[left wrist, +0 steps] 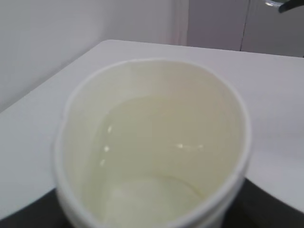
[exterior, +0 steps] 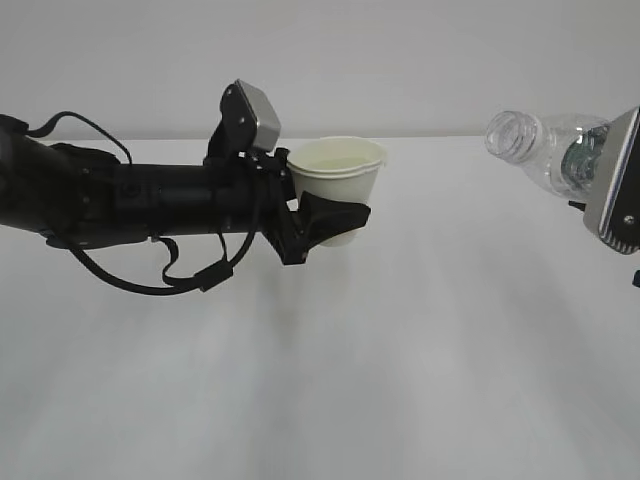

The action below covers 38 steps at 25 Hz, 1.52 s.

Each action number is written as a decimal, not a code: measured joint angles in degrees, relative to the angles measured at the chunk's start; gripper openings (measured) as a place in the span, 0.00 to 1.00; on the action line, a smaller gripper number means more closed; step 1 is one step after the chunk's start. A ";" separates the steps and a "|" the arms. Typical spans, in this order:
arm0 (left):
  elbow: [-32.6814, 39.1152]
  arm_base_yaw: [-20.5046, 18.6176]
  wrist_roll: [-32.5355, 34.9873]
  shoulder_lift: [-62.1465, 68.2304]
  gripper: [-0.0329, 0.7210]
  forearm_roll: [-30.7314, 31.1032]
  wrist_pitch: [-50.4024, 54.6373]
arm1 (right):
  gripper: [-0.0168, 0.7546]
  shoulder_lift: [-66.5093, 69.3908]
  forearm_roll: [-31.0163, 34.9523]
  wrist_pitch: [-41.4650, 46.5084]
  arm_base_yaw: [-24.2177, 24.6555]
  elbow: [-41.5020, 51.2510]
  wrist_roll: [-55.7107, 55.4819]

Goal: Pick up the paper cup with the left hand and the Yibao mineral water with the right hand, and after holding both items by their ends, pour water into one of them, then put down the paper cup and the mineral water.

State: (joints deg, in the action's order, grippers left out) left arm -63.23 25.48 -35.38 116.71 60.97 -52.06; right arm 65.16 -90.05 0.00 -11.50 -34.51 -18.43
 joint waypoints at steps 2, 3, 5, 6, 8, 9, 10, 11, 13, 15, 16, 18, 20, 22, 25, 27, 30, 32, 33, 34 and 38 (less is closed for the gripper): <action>0.00 -1.23 0.19 0.00 0.62 0.13 0.00 | 0.63 0.00 0.00 0.00 0.00 0.00 -0.12; 0.00 -1.85 0.28 0.00 0.62 0.16 0.00 | 0.63 0.00 0.00 0.00 0.00 0.00 -0.12; 0.00 -2.88 0.42 0.00 0.62 0.16 0.00 | 0.63 0.00 0.00 0.00 0.00 0.00 -0.23; 0.00 -3.43 0.41 0.00 0.62 0.16 0.00 | 0.63 0.00 0.00 0.00 0.00 0.00 -0.23; 0.00 -4.32 0.41 0.00 0.62 0.16 0.00 | 0.63 0.00 0.00 0.00 0.00 0.00 -0.23; 0.00 -4.82 0.41 0.00 0.62 0.26 0.00 | 0.63 0.00 0.00 0.00 0.00 0.00 -0.23; 0.00 -5.44 0.41 0.00 0.62 0.25 0.00 | 0.63 0.00 0.00 0.00 0.00 0.00 -0.23; 0.00 -5.83 0.41 0.00 0.62 0.25 0.00 | 0.63 0.00 0.00 0.00 0.00 0.00 -0.31; 0.00 -7.05 0.41 0.00 0.62 0.25 0.00 | 0.63 0.00 0.00 0.00 0.00 0.00 -0.31; 0.00 -8.22 0.41 0.00 0.62 0.25 0.00 | 0.63 0.00 0.00 0.00 0.00 0.00 -0.31; 0.00 -8.89 0.41 0.00 0.62 0.25 0.00 | 0.63 0.00 0.00 0.00 0.00 0.00 -0.31; 0.11 -10.21 0.41 0.00 0.62 0.25 -0.14 | 0.63 0.00 0.00 0.00 0.00 0.00 -0.35; 0.63 -11.72 0.41 0.00 0.62 0.25 -1.15 | 0.63 0.00 0.00 0.00 0.00 0.00 -0.35; 1.31 -13.08 0.41 0.00 0.62 0.25 -1.40 | 0.63 0.00 0.00 0.00 0.00 0.00 -0.35; 1.98 -15.09 0.69 0.00 0.62 0.25 -1.79 | 0.63 0.00 0.00 0.00 0.00 0.00 -0.35; 2.12 -16.40 1.05 0.00 0.62 0.25 -2.15 | 0.63 0.00 0.00 0.00 0.00 0.00 -0.35; 2.34 -18.09 1.62 0.00 0.62 0.25 -2.65 | 0.63 0.00 0.00 0.00 0.00 0.00 -0.35; 2.48 -19.11 2.11 0.00 0.62 0.25 -2.76 | 0.63 0.00 0.00 0.00 0.00 0.00 -0.35; 2.48 -19.59 2.24 0.00 0.62 0.25 -2.76 | 0.63 0.00 0.00 0.00 0.00 0.00 -0.44; 2.48 -19.91 2.36 0.00 0.62 0.25 -2.76 | 0.63 0.00 0.00 0.00 0.00 0.00 -0.44; 2.76 -21.41 3.26 0.00 0.62 0.25 -2.78 | 0.63 0.00 0.00 -0.30 0.00 0.00 -0.67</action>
State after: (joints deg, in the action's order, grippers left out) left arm -60.47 4.07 -32.12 116.71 61.23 -54.84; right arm 65.16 -90.05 -0.30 -11.50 -34.51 -19.10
